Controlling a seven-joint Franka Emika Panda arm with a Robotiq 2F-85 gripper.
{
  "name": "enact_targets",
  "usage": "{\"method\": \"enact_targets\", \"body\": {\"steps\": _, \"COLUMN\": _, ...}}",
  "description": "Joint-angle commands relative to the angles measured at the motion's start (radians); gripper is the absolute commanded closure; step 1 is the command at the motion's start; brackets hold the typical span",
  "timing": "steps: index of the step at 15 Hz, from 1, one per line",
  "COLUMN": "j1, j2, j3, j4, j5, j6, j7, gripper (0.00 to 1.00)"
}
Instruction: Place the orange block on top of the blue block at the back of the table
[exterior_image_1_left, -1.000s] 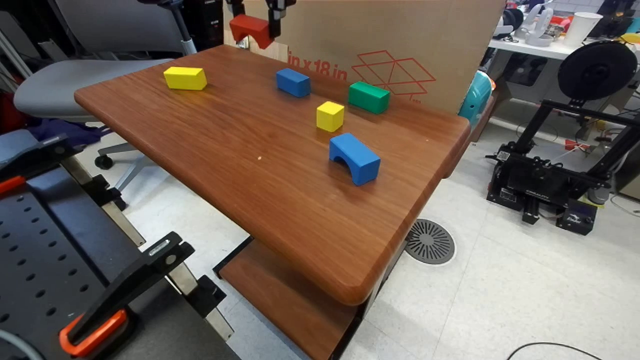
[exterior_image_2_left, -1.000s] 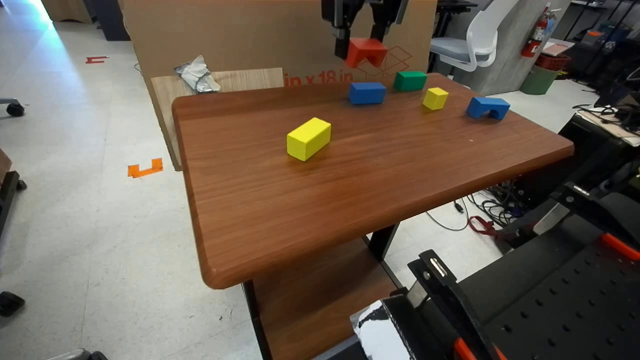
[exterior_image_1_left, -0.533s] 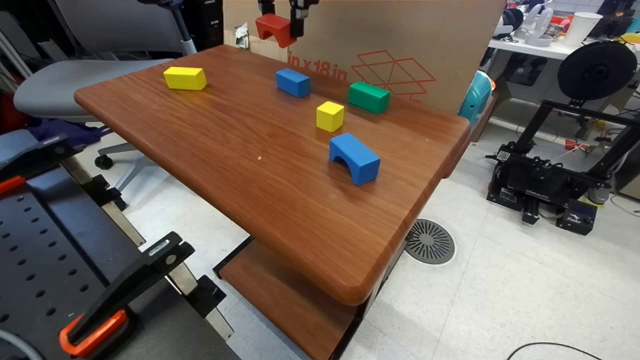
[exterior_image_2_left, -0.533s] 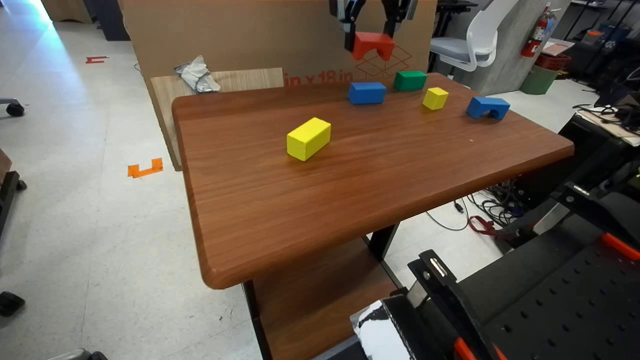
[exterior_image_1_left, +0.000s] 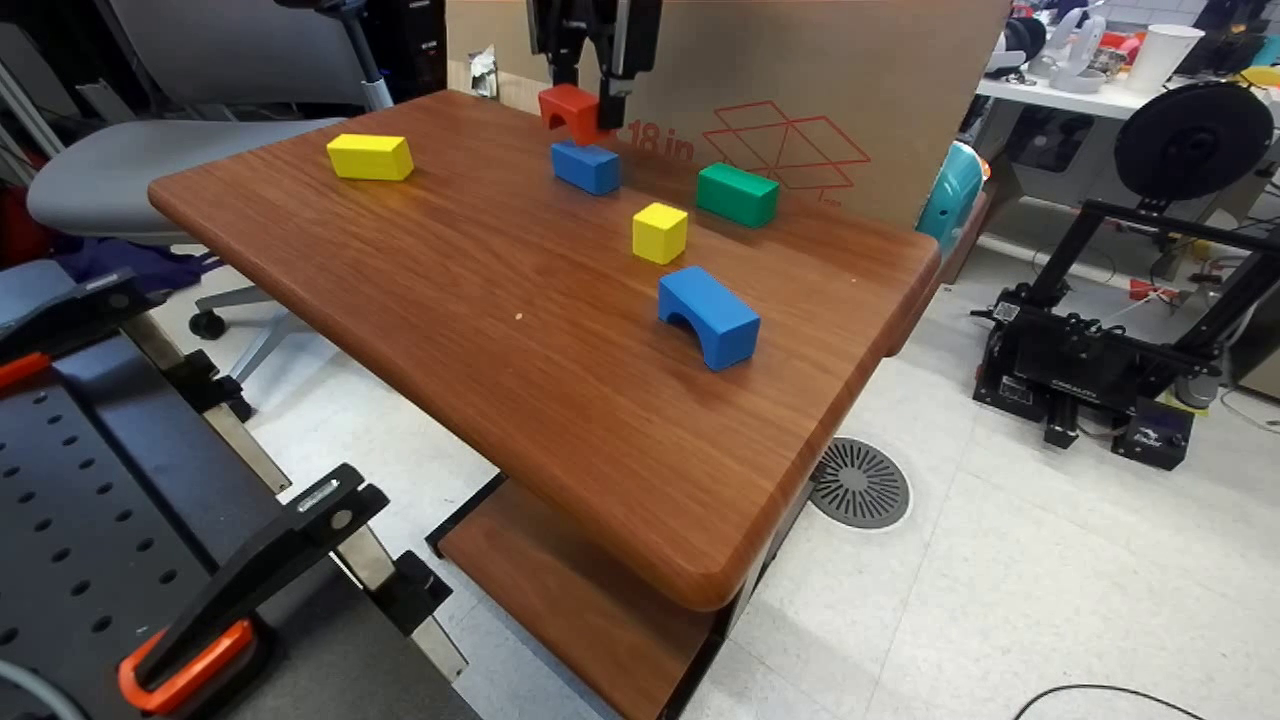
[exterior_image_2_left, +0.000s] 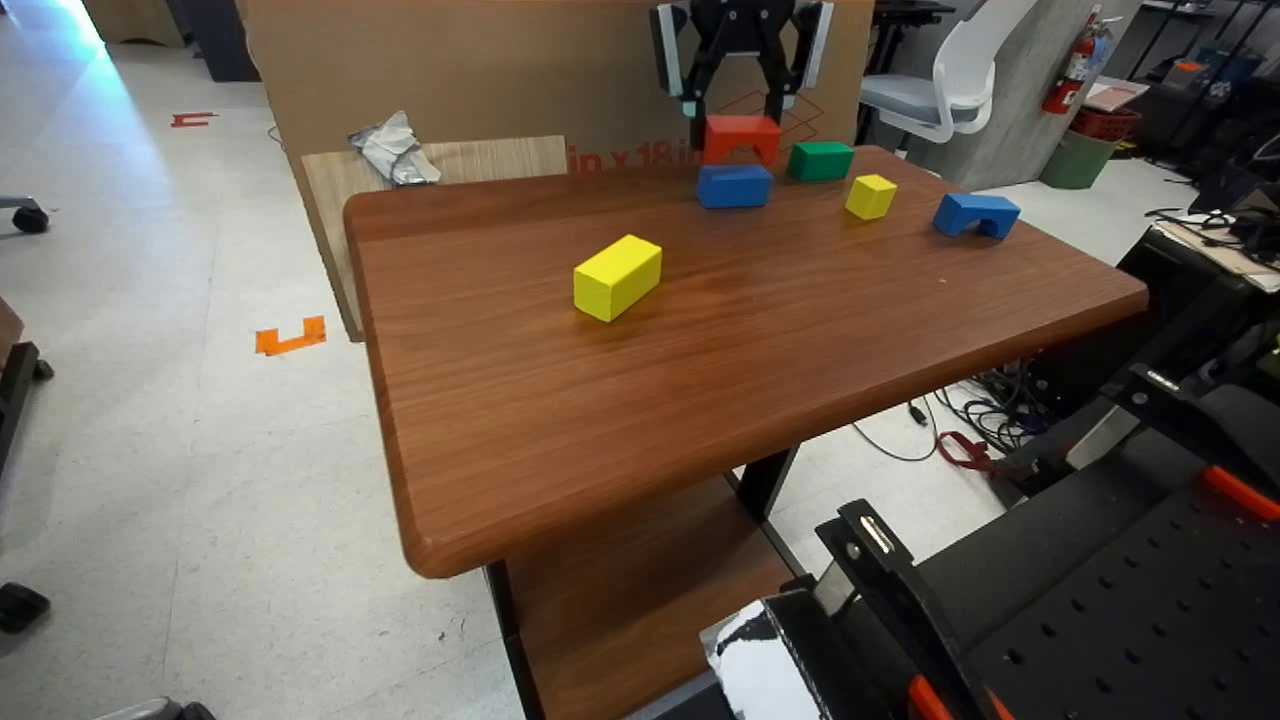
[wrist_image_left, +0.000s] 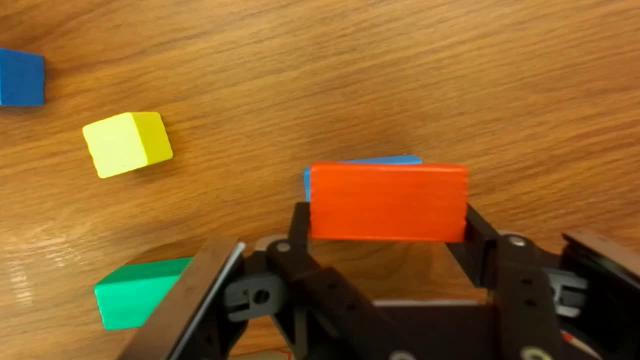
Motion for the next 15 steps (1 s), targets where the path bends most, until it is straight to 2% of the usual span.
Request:
{"method": "enact_targets", "body": {"steps": 1, "j1": 0.018, "j2": 0.068, "j3": -0.021, "j4": 0.113, "j5": 0.007, "j6": -0.079, "j7": 0.024, "gripper": 0.58}}
{"method": "enact_targets", "body": {"steps": 13, "j1": 0.018, "j2": 0.152, "j3": -0.026, "j4": 0.248, "j5": 0.006, "j6": -0.209, "j7": 0.025, "gripper": 0.58}}
{"method": "enact_targets", "body": {"steps": 15, "j1": 0.018, "j2": 0.167, "j3": -0.025, "j4": 0.273, "j5": 0.009, "j6": -0.232, "j7": 0.027, "gripper": 0.06}}
